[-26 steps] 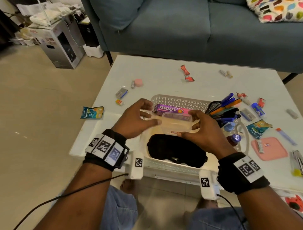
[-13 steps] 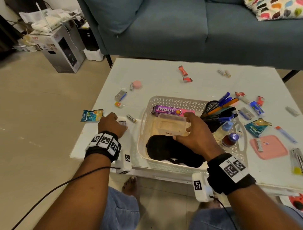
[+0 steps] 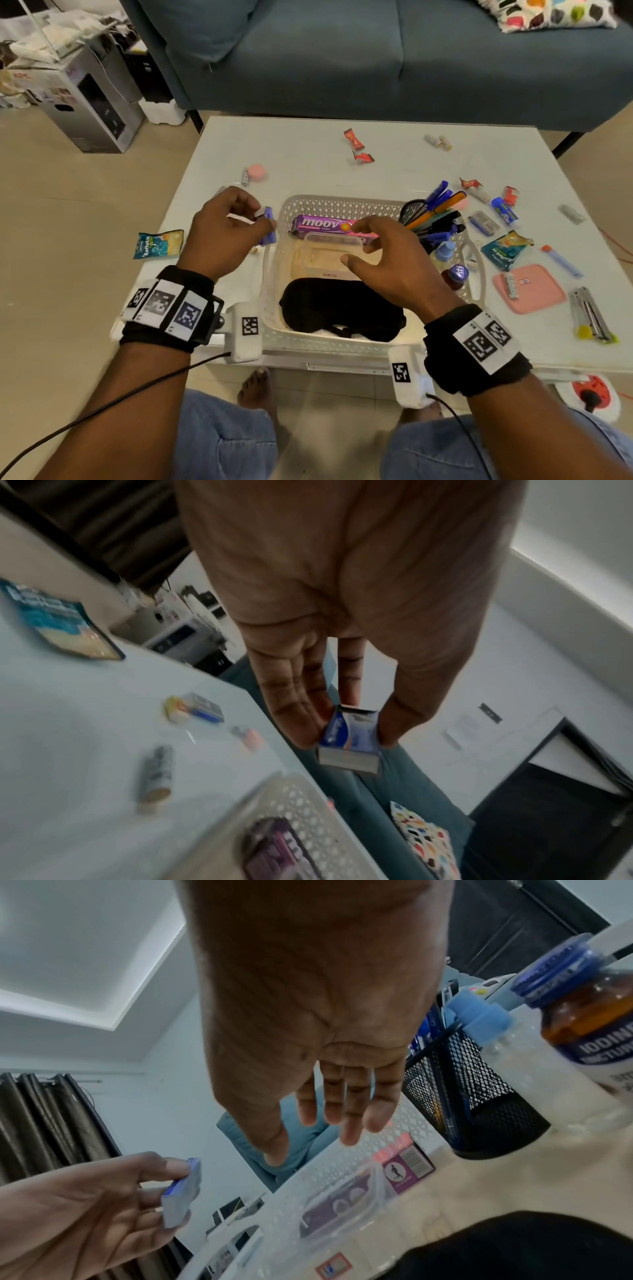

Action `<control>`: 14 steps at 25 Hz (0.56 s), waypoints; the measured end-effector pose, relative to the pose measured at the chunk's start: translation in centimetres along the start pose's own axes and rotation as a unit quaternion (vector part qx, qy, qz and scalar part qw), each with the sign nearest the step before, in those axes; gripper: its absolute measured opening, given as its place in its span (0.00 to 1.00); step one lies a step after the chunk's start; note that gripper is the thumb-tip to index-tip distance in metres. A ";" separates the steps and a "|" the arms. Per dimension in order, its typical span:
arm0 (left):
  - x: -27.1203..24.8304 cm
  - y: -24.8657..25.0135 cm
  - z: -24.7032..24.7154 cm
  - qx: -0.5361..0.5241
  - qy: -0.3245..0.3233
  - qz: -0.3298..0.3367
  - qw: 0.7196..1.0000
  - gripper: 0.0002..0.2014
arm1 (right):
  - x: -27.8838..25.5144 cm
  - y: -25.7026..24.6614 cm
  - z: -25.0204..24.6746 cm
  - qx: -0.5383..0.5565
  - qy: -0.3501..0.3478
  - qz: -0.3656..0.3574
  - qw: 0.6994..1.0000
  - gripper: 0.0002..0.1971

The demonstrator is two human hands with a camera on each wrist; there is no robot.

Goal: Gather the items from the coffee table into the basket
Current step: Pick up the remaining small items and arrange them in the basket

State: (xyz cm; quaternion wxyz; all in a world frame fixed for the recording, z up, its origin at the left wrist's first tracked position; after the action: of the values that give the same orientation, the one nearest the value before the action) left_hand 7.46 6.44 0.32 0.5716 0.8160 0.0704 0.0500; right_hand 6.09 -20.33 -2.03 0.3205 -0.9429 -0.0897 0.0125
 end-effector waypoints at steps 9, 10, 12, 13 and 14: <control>-3.3 2.6 7.9 -0.091 -0.176 -0.013 0.980 0.14 | -2.0 -2.4 -2.8 0.107 -0.040 -0.026 0.993 0.20; -3.5 2.7 8.2 -0.084 -0.193 -0.015 0.977 0.14 | -2.4 -2.2 -2.8 0.097 -0.036 -0.015 0.995 0.20; -3.9 2.8 8.4 -0.039 -0.232 0.001 0.972 0.13 | -3.4 -1.5 -3.1 0.065 -0.032 -0.001 0.997 0.18; -4.0 2.7 8.3 -0.003 -0.254 0.017 0.967 0.14 | -3.9 -1.2 -3.5 0.045 -0.028 0.008 0.999 0.17; -4.1 2.5 8.2 0.039 -0.279 0.028 0.959 0.15 | -4.4 -0.8 -3.9 0.022 -0.024 0.021 0.999 0.15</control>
State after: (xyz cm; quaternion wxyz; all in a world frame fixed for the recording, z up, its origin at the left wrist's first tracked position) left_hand 4.85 -2.71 -0.13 0.5346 0.8209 -0.1123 -0.1663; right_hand 1.93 -22.87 1.43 0.3384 -0.9368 -0.0774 0.0433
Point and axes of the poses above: each hand's wrist, its own x-axis towards the middle knuckle, its own z-axis out of the palm, y = z × x, the point moved 2 cm from there along x, towards the middle knuckle, and after that the axes turned 6 degrees about -x, right-handed, at the moved point
